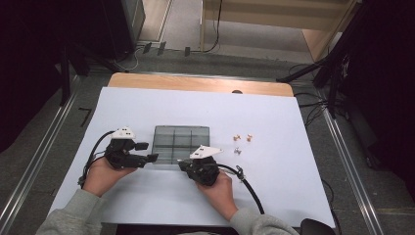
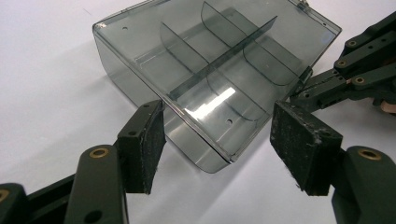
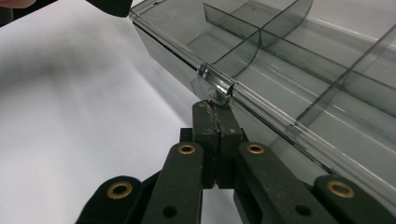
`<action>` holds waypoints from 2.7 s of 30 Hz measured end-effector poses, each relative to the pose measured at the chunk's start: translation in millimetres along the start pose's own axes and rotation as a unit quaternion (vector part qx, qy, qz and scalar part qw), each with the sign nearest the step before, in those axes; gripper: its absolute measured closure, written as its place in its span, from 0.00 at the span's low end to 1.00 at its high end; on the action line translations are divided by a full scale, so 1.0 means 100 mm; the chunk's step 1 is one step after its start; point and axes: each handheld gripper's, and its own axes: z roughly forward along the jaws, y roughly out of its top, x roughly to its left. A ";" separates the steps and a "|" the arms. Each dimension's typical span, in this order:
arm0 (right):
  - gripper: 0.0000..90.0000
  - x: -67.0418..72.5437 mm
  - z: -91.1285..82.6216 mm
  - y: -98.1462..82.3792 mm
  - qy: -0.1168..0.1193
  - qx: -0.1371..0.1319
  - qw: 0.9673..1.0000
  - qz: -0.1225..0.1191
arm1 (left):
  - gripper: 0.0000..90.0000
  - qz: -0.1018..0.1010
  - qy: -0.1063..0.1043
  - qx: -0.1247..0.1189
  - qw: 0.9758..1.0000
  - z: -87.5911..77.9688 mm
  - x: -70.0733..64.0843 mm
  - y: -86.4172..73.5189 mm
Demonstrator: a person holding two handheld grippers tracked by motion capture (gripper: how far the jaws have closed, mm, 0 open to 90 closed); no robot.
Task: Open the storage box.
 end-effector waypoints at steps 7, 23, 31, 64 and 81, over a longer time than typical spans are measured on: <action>1.00 0.01 0.01 0.00 0.000 -0.001 1.000 0.003 | 0.40 0.003 -0.001 0.003 1.000 0.00 0.00 0.00; 1.00 0.01 -0.04 0.04 0.001 -0.012 1.000 -0.004 | 0.40 0.003 -0.003 0.008 1.000 0.02 -0.01 -0.01; 1.00 0.01 -0.11 0.11 -0.003 -0.026 1.000 -0.011 | 0.42 0.010 -0.003 0.008 1.000 0.04 -0.03 -0.01; 0.83 -0.13 -0.40 0.13 0.021 0.008 1.000 -0.017 | 0.61 0.026 0.004 0.010 1.000 0.04 -0.07 0.02; 0.82 -0.35 -0.70 0.04 -0.032 0.006 0.999 -0.012 | 0.61 0.020 0.001 0.003 1.000 0.01 -0.07 0.04</action>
